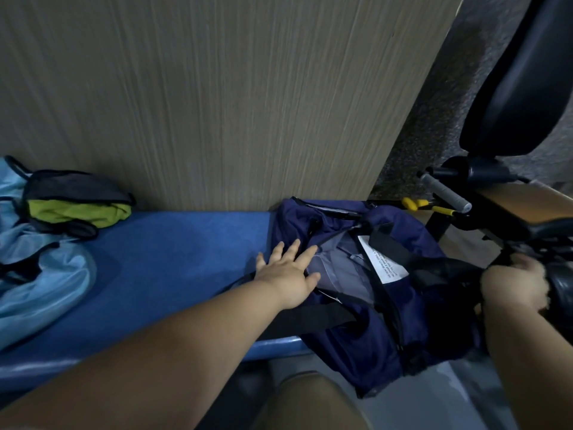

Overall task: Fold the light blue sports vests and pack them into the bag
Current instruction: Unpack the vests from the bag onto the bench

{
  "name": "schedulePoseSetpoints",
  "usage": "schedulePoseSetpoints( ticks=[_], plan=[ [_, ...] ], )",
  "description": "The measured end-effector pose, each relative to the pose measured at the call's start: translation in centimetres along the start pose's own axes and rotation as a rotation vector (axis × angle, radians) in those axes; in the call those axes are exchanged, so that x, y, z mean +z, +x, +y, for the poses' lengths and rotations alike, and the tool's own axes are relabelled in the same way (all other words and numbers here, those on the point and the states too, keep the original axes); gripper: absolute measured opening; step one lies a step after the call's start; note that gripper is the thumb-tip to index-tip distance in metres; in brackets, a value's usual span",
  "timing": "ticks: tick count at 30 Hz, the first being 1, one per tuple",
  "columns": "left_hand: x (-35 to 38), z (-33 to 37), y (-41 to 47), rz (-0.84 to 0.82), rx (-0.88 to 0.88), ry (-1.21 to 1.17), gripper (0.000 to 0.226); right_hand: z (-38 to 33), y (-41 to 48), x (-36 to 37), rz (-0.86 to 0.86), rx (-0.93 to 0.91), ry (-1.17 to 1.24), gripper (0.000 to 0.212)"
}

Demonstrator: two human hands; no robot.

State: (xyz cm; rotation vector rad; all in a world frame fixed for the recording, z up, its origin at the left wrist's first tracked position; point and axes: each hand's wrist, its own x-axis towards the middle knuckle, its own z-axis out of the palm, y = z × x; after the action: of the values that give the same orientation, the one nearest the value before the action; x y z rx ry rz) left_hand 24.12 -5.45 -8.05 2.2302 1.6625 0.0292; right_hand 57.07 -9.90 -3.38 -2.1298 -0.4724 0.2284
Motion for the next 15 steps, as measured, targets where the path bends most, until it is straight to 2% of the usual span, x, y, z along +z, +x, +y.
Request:
schedulePoseSetpoints(
  ticks=[2,3,4,5,6,8,9,10,11,14,15],
  plan=[
    [0.1,-0.1,-0.1,-0.003,0.008,-0.007,0.061,-1.4,-2.8,-0.5,0.167,-0.334,0.034,0.041],
    [0.2,-0.1,-0.1,-0.004,0.012,-0.010,0.061,-2.0,-4.7,-0.5,0.140,-0.534,-0.013,0.034],
    [0.2,-0.1,-0.1,-0.006,0.016,-0.012,0.061,-2.4,-6.2,0.2,0.035,-0.723,-0.037,0.028],
    [0.2,-0.1,-0.1,-0.009,0.018,-0.013,0.061,-2.4,-7.3,1.2,-0.140,-0.841,-0.123,0.029],
    [0.2,-0.1,-0.1,-0.014,0.018,-0.012,0.061,-2.5,-7.9,2.2,-0.304,-0.913,-0.298,0.040],
    [0.1,-0.3,-0.2,-0.033,0.017,-0.001,0.061,-1.8,-8.7,4.2,-0.526,-0.886,-0.764,0.075],
    [0.2,-0.4,-0.2,-0.045,0.014,0.006,0.062,-1.1,-8.7,5.2,-0.569,-0.824,-0.932,0.088],
    [0.3,-0.5,-0.2,-0.055,0.010,0.012,0.062,-0.5,-8.8,5.9,-0.579,-0.782,-0.992,0.091],
    [0.3,-0.6,-0.3,-0.065,0.005,0.014,0.063,-0.1,-9.0,6.3,-0.561,-0.744,-0.971,0.084],
    [0.6,-0.7,-0.4,-0.080,-0.010,0.030,0.064,0.0,-8.4,6.6,-0.487,-0.740,-0.846,0.044],
    [0.7,-0.7,-0.4,-0.082,-0.013,0.034,0.064,-0.4,-8.4,6.5,-0.502,-0.748,-0.858,0.040]
  ],
)
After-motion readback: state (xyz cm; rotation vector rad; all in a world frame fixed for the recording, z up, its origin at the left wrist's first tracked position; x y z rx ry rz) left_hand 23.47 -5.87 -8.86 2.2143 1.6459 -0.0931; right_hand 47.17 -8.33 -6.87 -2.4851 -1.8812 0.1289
